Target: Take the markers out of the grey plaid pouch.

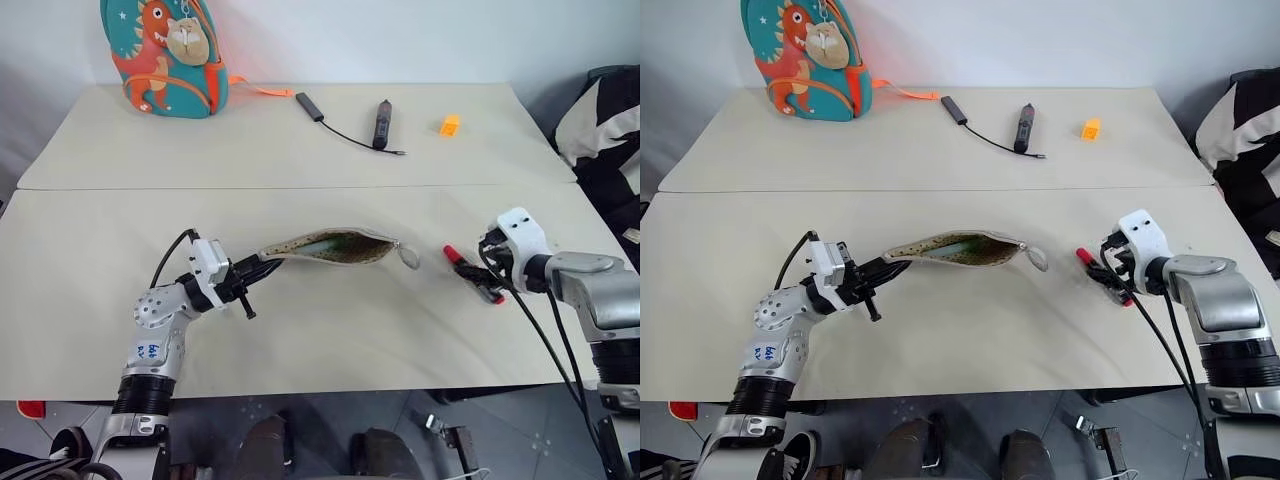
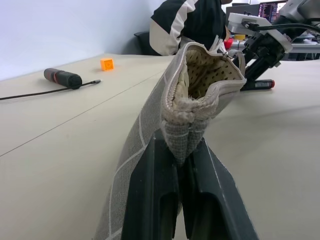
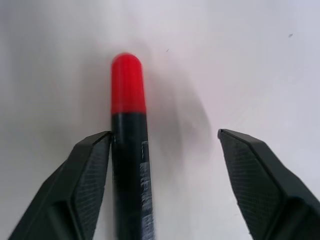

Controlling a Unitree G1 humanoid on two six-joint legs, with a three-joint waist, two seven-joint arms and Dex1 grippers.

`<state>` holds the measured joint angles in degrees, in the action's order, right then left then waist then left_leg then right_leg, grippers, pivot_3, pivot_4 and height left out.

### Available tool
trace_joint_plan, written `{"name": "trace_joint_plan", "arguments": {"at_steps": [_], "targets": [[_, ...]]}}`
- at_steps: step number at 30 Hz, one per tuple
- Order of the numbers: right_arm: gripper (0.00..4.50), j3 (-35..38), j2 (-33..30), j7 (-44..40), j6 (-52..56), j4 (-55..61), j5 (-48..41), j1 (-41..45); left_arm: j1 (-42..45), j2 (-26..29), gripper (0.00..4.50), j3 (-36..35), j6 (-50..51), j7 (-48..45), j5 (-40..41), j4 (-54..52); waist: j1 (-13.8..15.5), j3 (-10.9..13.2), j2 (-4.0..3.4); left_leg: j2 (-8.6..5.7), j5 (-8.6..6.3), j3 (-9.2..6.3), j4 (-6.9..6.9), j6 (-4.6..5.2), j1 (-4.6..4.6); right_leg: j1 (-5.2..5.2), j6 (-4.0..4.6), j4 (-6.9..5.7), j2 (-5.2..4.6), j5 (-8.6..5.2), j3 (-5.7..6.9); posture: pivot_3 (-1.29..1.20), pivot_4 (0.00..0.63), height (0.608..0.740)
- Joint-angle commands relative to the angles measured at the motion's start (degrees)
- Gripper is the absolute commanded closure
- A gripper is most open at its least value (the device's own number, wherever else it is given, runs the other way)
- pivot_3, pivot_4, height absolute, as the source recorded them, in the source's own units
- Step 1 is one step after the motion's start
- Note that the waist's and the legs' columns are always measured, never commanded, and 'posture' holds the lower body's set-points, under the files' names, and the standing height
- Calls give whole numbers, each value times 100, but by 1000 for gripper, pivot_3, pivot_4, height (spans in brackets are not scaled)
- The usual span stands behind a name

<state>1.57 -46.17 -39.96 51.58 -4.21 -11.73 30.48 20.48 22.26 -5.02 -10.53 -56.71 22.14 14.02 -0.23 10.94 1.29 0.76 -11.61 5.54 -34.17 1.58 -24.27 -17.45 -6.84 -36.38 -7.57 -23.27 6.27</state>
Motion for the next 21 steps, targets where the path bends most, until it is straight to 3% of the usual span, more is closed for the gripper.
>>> {"name": "trace_joint_plan", "arguments": {"at_steps": [1, 6, 10, 14, 15, 21], "targets": [[968, 199, -105, -128, -19, 413, -164, 143, -20, -20, 4500, 10, -39, 28, 21, -168, 2, 0, 0, 0, 0, 0, 0, 0, 0, 0, 0, 0, 0, 0, 0, 0, 150, 740], [968, 257, -197, -465, -490, 1161, -353, 452, -15, -10, 4500, 10, -25, 17, 30, -174, -3, 0, 0, 0, -1, -1, 1, 0, 0, -1, 0, 1, 0, 0, -2, 0, 150, 740], [968, 494, 238, -676, -616, 1933, -1064, 1009, 26, -4, 4500, 13, 8, 10, 44, -168, -32, 3, -5, 1, -1, 0, 2, 0, -1, -4, 0, 2, 1, 0, -4, 0, 150, 740], [968, -185, 573, -647, -1216, 2663, -897, 679, 129, -33, 4500, 36, 66, 57, 66, -184, 28, -10, 17, 6, -7, -23, 4, -8, -1, 2, 2, -2, 1, 1, -10, 0, 150, 740], [1343, -163, 738, -567, -1082, 2744, -1068, 603, 147, -43, 4500, 39, 80, 74, 70, -195, 31, -10, 20, 5, -11, -25, 4, -9, -1, 3, 2, -1, 0, 1, -9, 0, 150, 740], [3297, -913, 750, -680, -2402, 2671, -212, 175, 148, -79, 4500, 77, 199, 139, 72, -334, 10, -6, 14, -11, -6, -14, 0, 5, -20, -3, -13, 0, 0, 10, 6, 0, 150, 740]]}}
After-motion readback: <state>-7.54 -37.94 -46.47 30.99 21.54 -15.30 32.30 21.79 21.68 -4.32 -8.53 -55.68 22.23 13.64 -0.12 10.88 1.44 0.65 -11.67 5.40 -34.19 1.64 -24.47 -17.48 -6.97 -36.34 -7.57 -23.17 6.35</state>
